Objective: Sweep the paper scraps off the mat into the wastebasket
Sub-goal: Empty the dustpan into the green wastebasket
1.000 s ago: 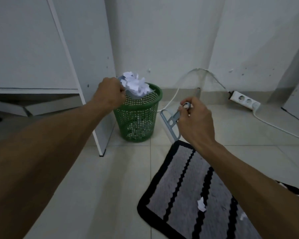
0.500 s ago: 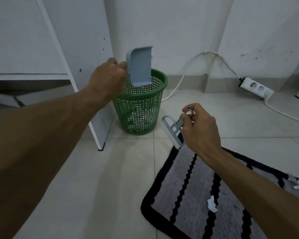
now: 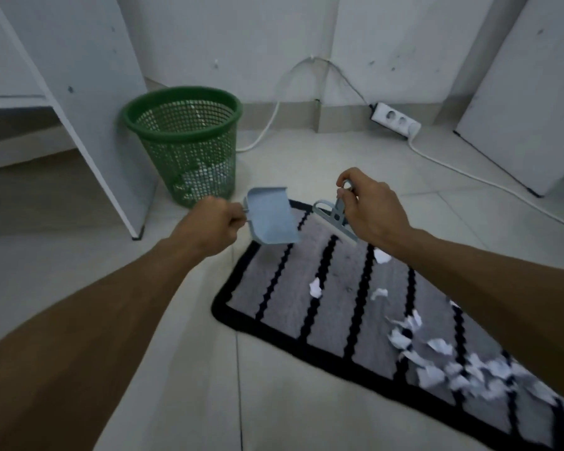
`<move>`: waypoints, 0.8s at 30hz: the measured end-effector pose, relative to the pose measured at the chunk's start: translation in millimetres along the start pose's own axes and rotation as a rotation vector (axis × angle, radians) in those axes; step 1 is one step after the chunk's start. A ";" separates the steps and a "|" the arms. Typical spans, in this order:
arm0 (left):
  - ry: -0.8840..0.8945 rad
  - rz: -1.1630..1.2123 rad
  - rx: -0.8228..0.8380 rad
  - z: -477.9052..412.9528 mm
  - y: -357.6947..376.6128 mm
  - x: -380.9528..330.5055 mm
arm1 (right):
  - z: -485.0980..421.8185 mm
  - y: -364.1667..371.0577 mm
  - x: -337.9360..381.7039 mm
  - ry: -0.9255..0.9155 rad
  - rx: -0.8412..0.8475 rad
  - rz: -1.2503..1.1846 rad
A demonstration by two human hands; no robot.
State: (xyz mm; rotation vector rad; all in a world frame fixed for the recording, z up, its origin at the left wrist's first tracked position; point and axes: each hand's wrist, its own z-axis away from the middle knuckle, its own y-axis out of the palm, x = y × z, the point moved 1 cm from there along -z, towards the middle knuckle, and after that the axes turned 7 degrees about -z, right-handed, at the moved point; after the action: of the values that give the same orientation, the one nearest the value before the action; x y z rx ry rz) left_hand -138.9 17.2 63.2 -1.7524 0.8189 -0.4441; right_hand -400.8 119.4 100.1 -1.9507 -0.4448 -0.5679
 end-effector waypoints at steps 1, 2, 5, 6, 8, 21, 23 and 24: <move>-0.023 0.012 0.045 9.3 5.7 -4.5 | 7.2 -2.7 -5.2 0.022 -0.001 0.019; -0.052 0.020 0.084 18.2 9.4 -7.5 | 15.2 -4.6 -9.8 0.046 0.002 0.033; -0.072 0.028 0.237 44.2 13.5 -12.5 | 42.3 1.1 -23.9 0.082 0.069 0.111; -0.060 0.036 0.287 52.7 14.1 -14.7 | 52.0 6.1 -24.4 0.076 0.104 0.146; -0.045 0.052 0.366 72.1 14.5 -23.8 | 70.2 19.6 -18.5 0.045 0.158 0.168; -0.119 0.334 0.202 145.8 46.5 -103.7 | 76.3 4.7 18.3 -0.098 0.186 0.120; -0.118 0.388 0.180 143.2 47.9 -116.4 | 69.9 -14.9 2.5 -0.085 0.155 0.123; -0.119 0.415 0.196 139.3 49.2 -121.6 | 65.2 -25.7 -8.6 -0.055 0.126 0.134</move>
State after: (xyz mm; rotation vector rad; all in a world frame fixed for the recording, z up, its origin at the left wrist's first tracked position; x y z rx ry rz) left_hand -146.7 190.8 -16.9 -1.3690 0.9891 -0.1344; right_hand -409.0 188.7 89.5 -1.8621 -0.3718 -0.3918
